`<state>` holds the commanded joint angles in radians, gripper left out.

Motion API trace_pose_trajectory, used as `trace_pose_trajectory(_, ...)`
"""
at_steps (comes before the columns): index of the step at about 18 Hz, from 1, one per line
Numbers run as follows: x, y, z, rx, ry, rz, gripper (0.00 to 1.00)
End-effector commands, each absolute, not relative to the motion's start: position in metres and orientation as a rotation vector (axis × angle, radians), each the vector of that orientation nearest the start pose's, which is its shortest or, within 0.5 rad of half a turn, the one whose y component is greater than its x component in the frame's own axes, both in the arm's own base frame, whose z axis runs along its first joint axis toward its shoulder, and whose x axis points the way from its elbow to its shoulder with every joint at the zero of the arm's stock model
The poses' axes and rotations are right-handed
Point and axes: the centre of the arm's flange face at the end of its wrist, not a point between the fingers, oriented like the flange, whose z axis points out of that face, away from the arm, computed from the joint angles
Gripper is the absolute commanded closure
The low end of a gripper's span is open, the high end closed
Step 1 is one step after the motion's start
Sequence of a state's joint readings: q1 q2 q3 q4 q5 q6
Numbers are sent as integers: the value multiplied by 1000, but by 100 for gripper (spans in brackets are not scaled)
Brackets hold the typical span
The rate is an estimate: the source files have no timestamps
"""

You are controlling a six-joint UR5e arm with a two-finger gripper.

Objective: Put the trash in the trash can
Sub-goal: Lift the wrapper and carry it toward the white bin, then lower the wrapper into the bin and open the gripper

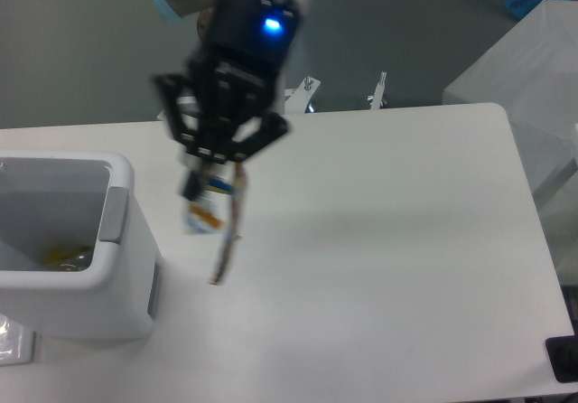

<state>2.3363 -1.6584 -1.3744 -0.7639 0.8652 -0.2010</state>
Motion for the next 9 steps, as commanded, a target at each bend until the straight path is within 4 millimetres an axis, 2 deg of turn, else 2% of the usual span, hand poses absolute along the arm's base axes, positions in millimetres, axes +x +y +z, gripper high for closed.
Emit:
trace_pose_trajectory(1, -231, 532, 668, -1982, -610, -443, 93)
trace_pose_trajectory(3, -203, 537, 674, -1992, -559, -466, 93)
trace_pose_trajectory(5, -187, 532, 683, -1987, -532, -471, 93)
trace_pose_trajectory(6, -180, 533, 684, -1989, -520, -478, 93)
trace_pose_trajectory(8, -153, 539, 683, -2007, -475, -509, 93)
trace_pose_trajectory(9, -148, 540, 680, -2015, -469, -517, 93)
